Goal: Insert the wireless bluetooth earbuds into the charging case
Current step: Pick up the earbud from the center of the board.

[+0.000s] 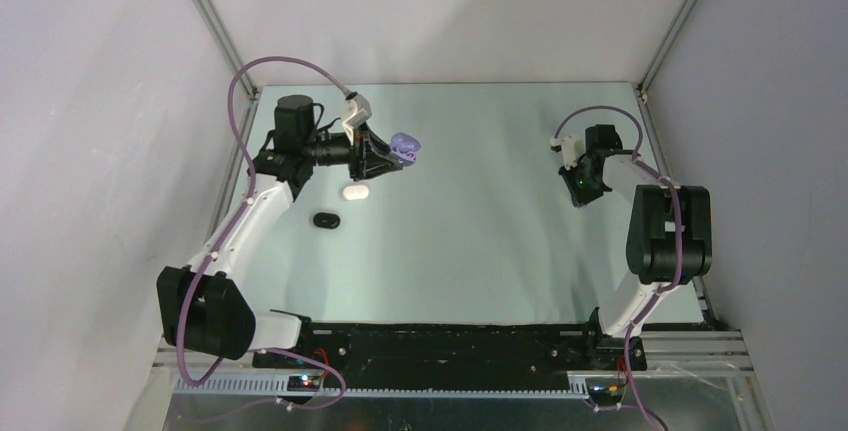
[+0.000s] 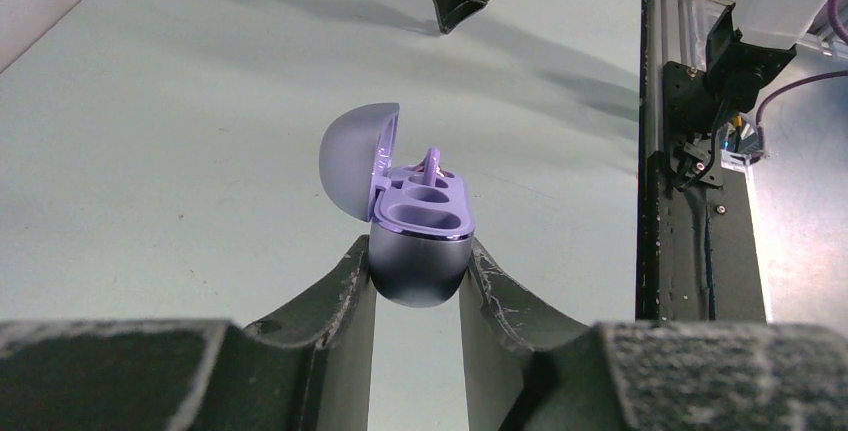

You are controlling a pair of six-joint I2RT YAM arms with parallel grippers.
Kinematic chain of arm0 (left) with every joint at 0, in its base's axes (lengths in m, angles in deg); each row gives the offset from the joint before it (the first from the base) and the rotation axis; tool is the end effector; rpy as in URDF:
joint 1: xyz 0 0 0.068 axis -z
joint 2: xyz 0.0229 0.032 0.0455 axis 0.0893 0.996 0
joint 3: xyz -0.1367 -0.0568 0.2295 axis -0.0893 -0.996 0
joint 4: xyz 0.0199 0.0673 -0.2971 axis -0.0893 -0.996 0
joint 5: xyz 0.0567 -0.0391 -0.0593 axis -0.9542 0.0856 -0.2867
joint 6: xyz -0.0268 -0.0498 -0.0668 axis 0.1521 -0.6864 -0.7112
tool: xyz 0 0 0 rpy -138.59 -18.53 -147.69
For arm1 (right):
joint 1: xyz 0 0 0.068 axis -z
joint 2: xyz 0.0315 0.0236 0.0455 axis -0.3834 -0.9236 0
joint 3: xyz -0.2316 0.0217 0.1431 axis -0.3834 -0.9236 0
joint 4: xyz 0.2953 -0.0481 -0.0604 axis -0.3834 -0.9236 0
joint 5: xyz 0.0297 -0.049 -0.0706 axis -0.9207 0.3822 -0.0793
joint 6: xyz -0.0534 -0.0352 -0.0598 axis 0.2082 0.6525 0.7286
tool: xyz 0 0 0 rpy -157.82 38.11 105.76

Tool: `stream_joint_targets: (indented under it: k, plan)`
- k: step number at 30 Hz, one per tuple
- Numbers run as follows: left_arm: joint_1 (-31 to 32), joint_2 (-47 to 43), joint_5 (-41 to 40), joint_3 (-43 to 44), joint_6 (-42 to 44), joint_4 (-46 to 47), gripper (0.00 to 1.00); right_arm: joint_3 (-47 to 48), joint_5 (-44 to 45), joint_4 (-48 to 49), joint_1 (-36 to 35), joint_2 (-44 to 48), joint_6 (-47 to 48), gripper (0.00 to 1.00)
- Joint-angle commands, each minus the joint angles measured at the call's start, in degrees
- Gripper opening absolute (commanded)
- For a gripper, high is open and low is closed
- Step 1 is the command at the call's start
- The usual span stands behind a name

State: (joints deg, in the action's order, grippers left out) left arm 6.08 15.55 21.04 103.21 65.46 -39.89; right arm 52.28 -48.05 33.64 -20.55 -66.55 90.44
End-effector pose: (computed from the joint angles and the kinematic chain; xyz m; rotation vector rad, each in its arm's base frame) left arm 0.3309 -0.1360 0.3243 1.0614 1.5724 -1.0538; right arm 0.3916 -0.0068 0.1056 -0.7458 2.6128 -0.0584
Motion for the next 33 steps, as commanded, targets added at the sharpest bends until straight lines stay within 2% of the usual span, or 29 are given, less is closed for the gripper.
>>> stream_joint_targets:
  k: [1, 6, 12, 18, 26, 27, 28, 30, 33]
  plan:
    - [-0.3, 0.1, 0.1, 2.3, 0.5, 0.4, 0.02, 2.4, -0.7, -1.3, 0.1, -0.2, -3.2, 0.16]
    - [-0.3, 0.1, 0.1, 2.2, 0.8, 0.1, 0.02, 2.4, -0.8, -2.3, 0.1, 0.1, -6.8, 0.14]
    - [-0.3, 0.4, 0.2, 2.2, 0.9, -0.1, 0.02, 2.6, -2.0, -3.8, -0.1, 1.3, -12.9, 0.0]
    - [-0.3, 0.8, 0.4, 2.5, 2.3, -1.9, 0.02, 3.5, -7.1, -13.5, -1.5, 2.8, -24.8, 0.0]
    - [-0.3, 0.7, 0.2, 3.2, 2.8, -3.4, 0.02, 4.0, -8.3, -19.1, -5.4, -1.2, -25.2, 0.0]
    - [-0.3, 0.6, 0.0, 3.2, 2.8, -3.6, 0.02, 4.7, -8.4, -18.9, -5.6, -1.8, -24.8, 0.02]
    - [-0.3, 0.5, -0.1, 3.2, 2.8, -3.8, 0.02, 5.2, -8.7, -18.4, -5.6, -2.8, -24.5, 0.1]
    - [-0.3, 0.3, -0.4, 3.2, 3.0, -4.2, 0.02, 8.1, -8.8, -16.4, -5.7, -5.0, -23.0, 0.18]
    - [-0.3, 0.4, -0.6, 3.0, 3.2, -4.8, 0.03, 14.9, -8.2, -12.4, -5.4, -10.2, -19.3, 0.29]
